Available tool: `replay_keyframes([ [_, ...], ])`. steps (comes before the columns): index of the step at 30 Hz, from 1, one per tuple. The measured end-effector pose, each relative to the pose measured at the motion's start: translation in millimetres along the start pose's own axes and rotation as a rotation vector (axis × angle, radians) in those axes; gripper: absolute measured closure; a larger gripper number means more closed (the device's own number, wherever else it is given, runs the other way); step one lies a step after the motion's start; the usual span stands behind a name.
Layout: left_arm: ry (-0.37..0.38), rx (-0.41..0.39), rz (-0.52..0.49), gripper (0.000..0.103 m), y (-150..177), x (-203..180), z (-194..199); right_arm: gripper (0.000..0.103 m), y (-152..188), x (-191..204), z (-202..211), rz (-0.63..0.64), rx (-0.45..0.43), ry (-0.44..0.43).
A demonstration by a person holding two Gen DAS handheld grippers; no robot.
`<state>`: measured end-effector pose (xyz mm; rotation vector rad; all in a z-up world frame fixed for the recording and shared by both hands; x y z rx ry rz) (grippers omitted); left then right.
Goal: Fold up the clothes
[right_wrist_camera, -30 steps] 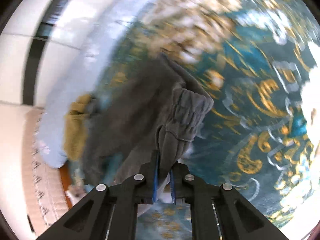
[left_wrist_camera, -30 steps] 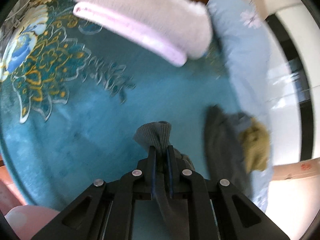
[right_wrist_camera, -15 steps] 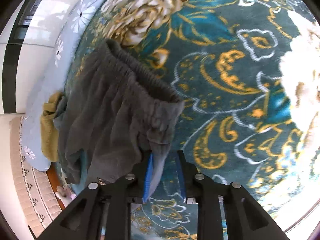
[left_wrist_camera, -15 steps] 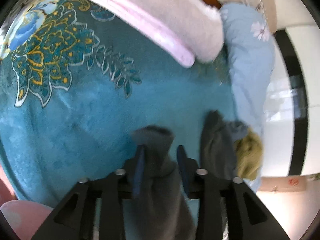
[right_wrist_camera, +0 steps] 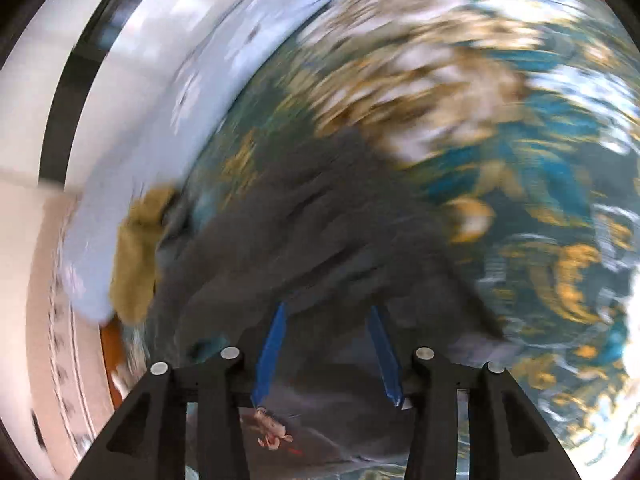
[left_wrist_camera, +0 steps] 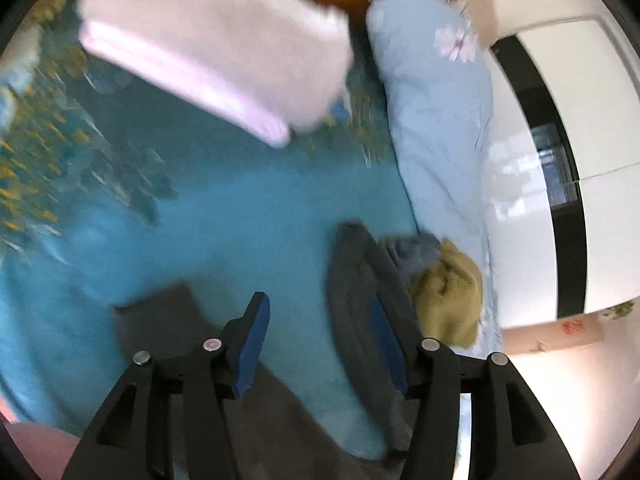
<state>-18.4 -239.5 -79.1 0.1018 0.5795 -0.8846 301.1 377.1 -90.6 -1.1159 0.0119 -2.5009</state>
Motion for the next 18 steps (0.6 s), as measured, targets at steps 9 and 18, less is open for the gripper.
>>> replay_keyframes([
  [9,-0.032,0.253,0.03,0.049,1.5,-40.0,-100.9,0.056,5.3,8.4,-27.2,0.032,0.08,0.065],
  [18,-0.044,0.255,0.098,0.049,-17.1,-58.9,-149.1,0.056,8.0,6.2,-13.6,0.006,0.069,0.135],
])
Point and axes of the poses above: each gripper's, at about its wrist camera, not at the fingertips, and z roughly against the way its jaws point, x to its left, y to its underside, the point moved 5 cm from there along -z, roughly the way its jaws point, and after that the axes turned 12 degrees about -y, right-handed, at the moved point
